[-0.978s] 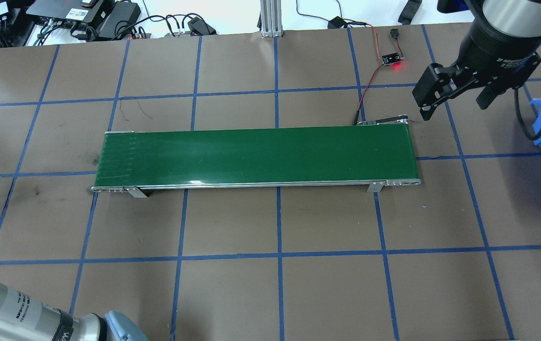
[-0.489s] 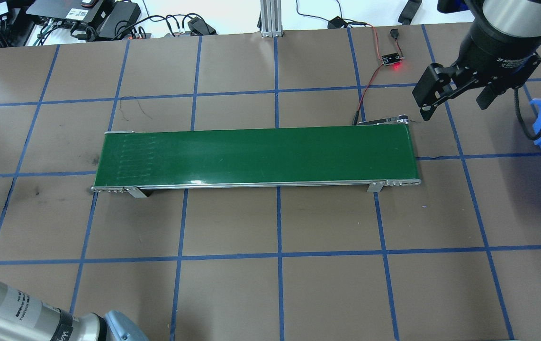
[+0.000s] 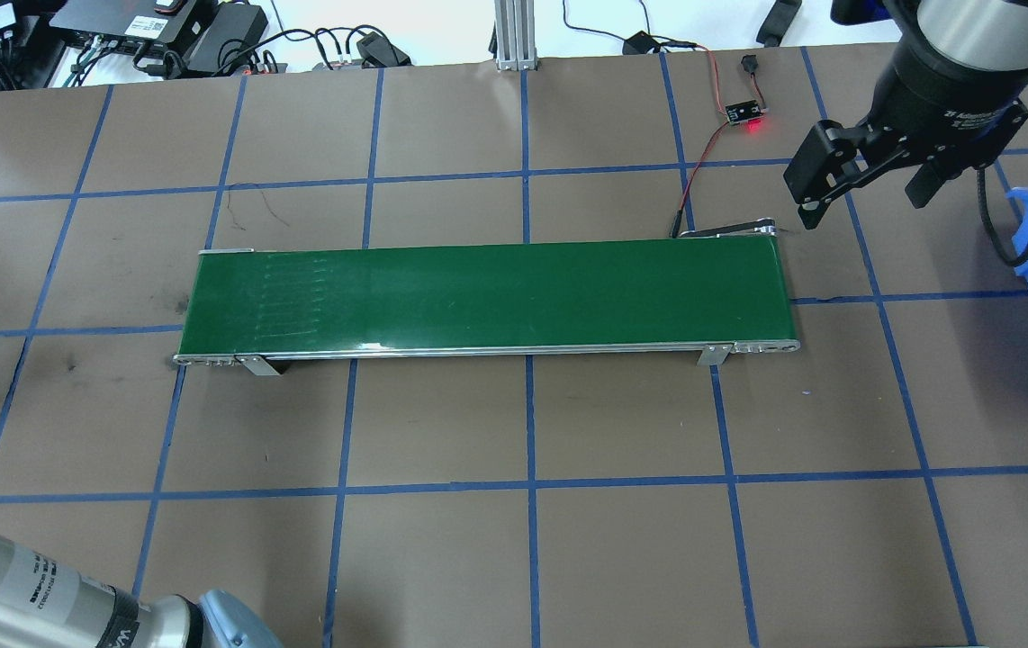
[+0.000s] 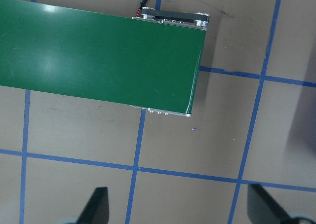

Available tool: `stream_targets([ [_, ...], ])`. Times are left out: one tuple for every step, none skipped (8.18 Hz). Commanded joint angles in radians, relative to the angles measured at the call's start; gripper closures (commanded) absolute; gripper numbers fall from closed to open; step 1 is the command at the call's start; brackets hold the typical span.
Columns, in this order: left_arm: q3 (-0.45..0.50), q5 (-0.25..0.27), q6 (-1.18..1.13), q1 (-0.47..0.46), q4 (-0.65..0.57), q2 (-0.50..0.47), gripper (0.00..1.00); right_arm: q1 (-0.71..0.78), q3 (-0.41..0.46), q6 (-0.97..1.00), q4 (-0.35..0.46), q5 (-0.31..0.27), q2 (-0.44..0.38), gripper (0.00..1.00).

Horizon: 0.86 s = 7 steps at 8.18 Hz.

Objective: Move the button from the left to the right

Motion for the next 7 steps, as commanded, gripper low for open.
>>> stream_targets([
  [0.010,0.002,0.021,0.000,-0.012,0.035,1.00,0.000,0.000,-0.001,0.000,0.000,0.000,0.00],
  [0.013,0.001,0.040,-0.009,-0.017,0.070,1.00,0.000,0.000,-0.001,0.000,0.000,0.000,0.00],
  [0.013,-0.028,0.037,-0.040,-0.026,0.133,1.00,0.000,0.000,-0.001,0.000,0.000,0.000,0.00],
  [0.016,-0.062,0.017,-0.090,-0.080,0.211,1.00,0.000,0.000,-0.001,0.000,0.000,-0.001,0.00],
  [0.017,-0.064,-0.042,-0.147,-0.117,0.280,1.00,0.000,0.000,-0.001,0.000,0.000,0.000,0.00],
  [0.016,-0.068,-0.096,-0.222,-0.118,0.326,1.00,0.000,0.000,-0.001,0.000,0.000,0.000,0.00],
  [0.017,-0.094,-0.160,-0.307,-0.116,0.339,1.00,0.000,0.000,0.001,0.000,0.000,0.000,0.00],
])
